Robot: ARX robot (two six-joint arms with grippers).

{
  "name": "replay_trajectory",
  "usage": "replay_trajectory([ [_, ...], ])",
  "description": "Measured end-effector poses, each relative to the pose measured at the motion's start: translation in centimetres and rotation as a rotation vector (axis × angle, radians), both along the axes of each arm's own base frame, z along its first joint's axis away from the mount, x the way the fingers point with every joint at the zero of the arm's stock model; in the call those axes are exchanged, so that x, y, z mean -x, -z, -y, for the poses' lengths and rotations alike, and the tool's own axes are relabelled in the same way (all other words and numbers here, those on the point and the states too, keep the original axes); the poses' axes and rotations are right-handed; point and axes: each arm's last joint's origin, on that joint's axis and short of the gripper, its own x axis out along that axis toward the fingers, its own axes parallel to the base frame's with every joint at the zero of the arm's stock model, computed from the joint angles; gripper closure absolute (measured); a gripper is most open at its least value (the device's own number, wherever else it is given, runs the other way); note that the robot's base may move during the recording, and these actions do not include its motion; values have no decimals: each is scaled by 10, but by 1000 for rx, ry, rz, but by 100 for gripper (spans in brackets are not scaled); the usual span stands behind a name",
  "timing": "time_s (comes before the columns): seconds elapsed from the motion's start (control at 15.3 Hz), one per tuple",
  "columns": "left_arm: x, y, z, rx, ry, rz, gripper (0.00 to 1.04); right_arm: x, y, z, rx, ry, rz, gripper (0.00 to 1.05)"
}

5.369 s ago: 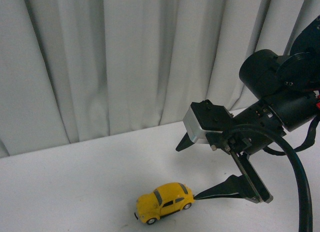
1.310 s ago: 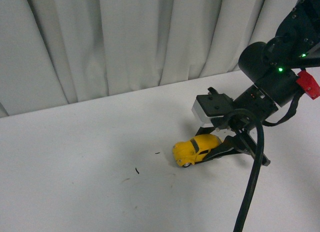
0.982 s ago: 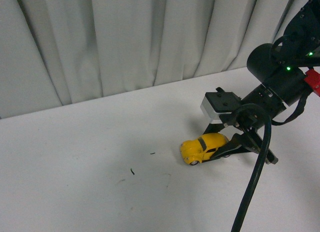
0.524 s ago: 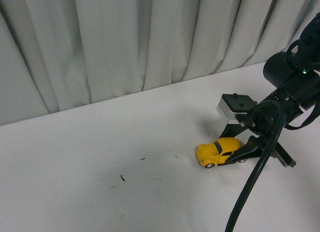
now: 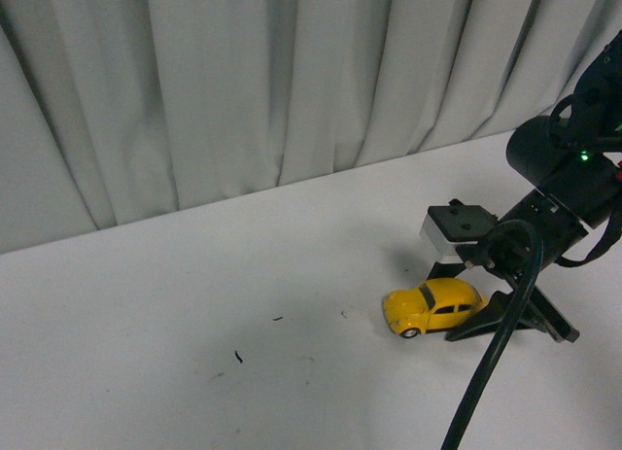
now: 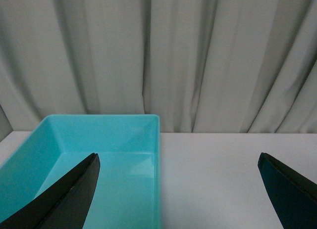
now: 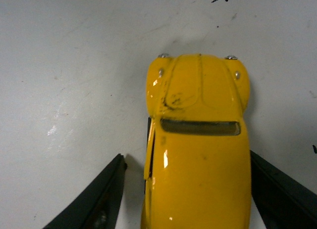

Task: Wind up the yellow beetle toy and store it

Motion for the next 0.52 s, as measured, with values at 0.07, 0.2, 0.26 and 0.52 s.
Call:
replay_trajectory([
  [0.07,0,0,0,0,0,0,7,1,0,0,0,-3,-8,28],
  [0.2,0,0,0,0,0,0,7,1,0,0,1,-3,-6,7],
  [0.26,0,0,0,0,0,0,7,1,0,0,1,-3,-7,5],
  [0.52,0,0,0,0,0,0,7,1,0,0,2,-4,-5,7],
])
